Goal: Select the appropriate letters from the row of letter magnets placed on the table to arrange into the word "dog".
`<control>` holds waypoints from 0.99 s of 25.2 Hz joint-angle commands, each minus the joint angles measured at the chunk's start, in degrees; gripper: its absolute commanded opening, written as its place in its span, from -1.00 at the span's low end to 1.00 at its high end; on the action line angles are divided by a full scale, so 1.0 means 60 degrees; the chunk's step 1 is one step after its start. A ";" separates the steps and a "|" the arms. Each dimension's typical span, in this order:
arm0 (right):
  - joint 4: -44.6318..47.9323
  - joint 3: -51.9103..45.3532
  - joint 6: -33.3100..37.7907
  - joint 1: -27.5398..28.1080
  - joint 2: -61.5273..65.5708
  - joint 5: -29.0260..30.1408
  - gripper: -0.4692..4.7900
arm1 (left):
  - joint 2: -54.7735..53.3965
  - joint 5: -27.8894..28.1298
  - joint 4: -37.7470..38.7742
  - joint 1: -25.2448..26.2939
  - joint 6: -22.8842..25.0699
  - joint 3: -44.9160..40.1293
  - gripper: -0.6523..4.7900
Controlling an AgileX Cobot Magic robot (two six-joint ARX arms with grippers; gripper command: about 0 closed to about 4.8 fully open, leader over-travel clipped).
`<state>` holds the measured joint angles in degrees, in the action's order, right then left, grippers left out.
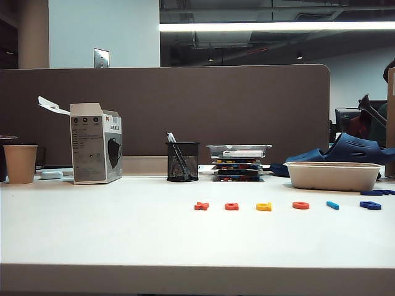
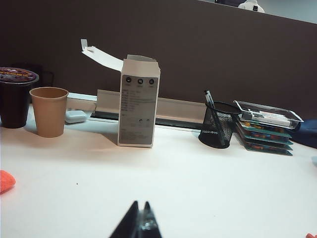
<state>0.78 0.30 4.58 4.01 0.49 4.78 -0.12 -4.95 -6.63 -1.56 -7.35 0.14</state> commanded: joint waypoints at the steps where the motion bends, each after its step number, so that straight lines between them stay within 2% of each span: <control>1: 0.0197 -0.0051 -0.0022 -0.0007 -0.0087 0.0007 -0.84 | 0.0000 -0.0044 -0.0124 -0.0004 -0.0025 0.0044 -0.78; 18: 0.0200 -0.0051 -0.0025 -0.0007 -0.0087 0.0007 -0.84 | 0.0000 -0.0073 -0.0142 -0.0015 -0.0025 0.0073 -0.78; 22: 0.0200 -0.0051 -0.0022 -0.0007 -0.0087 0.0007 -0.84 | 0.0000 -0.0718 -0.0127 -0.0018 -0.0025 0.0674 -0.78; 25: 0.0204 -0.0051 -0.0025 -0.0007 -0.0091 0.0007 -0.84 | 0.0000 -0.1082 0.0433 -0.0022 -0.0029 0.1417 -0.78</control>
<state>0.78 0.30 4.58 4.01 0.49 4.78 -0.14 -9.58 -5.98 -1.58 -7.35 6.33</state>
